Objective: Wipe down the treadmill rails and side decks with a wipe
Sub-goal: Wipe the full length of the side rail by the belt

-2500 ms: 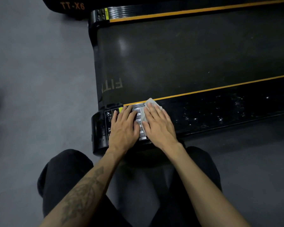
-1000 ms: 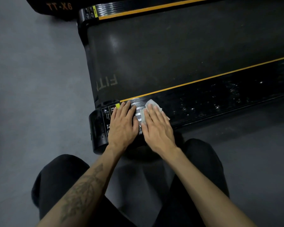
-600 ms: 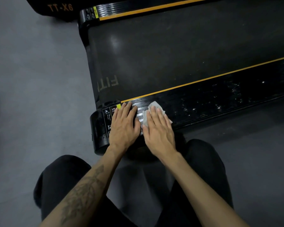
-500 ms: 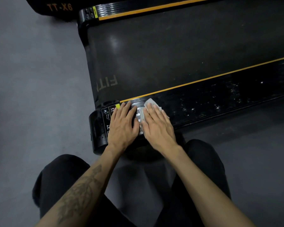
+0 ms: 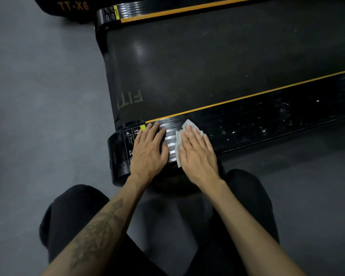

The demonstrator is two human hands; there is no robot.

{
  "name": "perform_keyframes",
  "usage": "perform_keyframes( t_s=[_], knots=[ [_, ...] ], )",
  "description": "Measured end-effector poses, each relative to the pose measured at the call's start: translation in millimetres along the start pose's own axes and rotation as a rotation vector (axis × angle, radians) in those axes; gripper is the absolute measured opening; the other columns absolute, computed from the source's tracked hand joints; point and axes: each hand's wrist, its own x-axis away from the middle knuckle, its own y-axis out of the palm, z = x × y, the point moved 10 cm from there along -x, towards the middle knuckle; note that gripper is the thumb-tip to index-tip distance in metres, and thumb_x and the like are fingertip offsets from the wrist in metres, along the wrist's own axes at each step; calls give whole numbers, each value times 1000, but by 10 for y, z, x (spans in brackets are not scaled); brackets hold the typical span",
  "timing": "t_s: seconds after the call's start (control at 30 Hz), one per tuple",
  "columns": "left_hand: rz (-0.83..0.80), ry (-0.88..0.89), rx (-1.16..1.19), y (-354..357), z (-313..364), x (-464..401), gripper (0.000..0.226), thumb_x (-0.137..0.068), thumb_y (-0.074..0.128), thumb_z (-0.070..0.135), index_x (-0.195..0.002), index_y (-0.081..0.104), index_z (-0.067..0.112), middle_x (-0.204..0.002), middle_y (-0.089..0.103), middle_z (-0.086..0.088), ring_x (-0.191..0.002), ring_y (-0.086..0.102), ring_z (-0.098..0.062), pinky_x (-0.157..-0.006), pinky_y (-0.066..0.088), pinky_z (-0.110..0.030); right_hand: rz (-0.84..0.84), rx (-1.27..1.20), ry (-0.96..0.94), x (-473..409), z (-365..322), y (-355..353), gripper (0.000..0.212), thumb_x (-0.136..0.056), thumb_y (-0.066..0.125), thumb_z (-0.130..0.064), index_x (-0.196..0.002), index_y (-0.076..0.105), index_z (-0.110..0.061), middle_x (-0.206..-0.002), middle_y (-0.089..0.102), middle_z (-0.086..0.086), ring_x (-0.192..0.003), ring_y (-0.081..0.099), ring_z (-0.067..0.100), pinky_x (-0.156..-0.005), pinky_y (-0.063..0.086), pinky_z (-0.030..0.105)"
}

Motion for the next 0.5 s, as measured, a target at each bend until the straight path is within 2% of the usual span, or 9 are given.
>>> perform_keyframes(
  t_s=[0.1, 0.27, 0.37, 0.5],
  knots=[
    [-4, 1, -4, 3, 2, -2, 51, -98, 45, 31, -143, 58, 13, -157, 46, -10, -151, 34, -26, -126, 22, -48, 35, 19, 65, 148, -23, -35, 59, -100, 32, -32, -152, 47, -7, -161, 40, 13, -150, 37, 27, -122, 33, 49],
    [-14, 0, -11, 3, -1, -4, 52, -98, 42, 33, -144, 57, 13, -157, 46, -10, -151, 35, -25, -127, 21, -47, 3, 8, -46, 21, -166, 19, 58, -102, 30, -33, -150, 52, -8, -160, 43, 12, -149, 40, 26, -122, 20, 45],
    [-10, 3, -16, 0, 1, 4, 51, -98, 43, 32, -144, 57, 13, -157, 47, -10, -151, 35, -25, -127, 21, -46, 13, 52, -42, 6, -45, -17, 58, -101, 31, -33, -149, 53, -8, -160, 43, 12, -148, 42, 25, -122, 20, 45],
    [-5, 1, -11, -3, 0, -3, 52, -98, 42, 32, -143, 58, 12, -156, 48, -10, -150, 36, -26, -126, 24, -48, 30, 11, 38, 210, -60, -19, 60, -101, 32, -33, -153, 45, -6, -163, 37, 14, -152, 33, 27, -123, 21, 46]
  ],
)
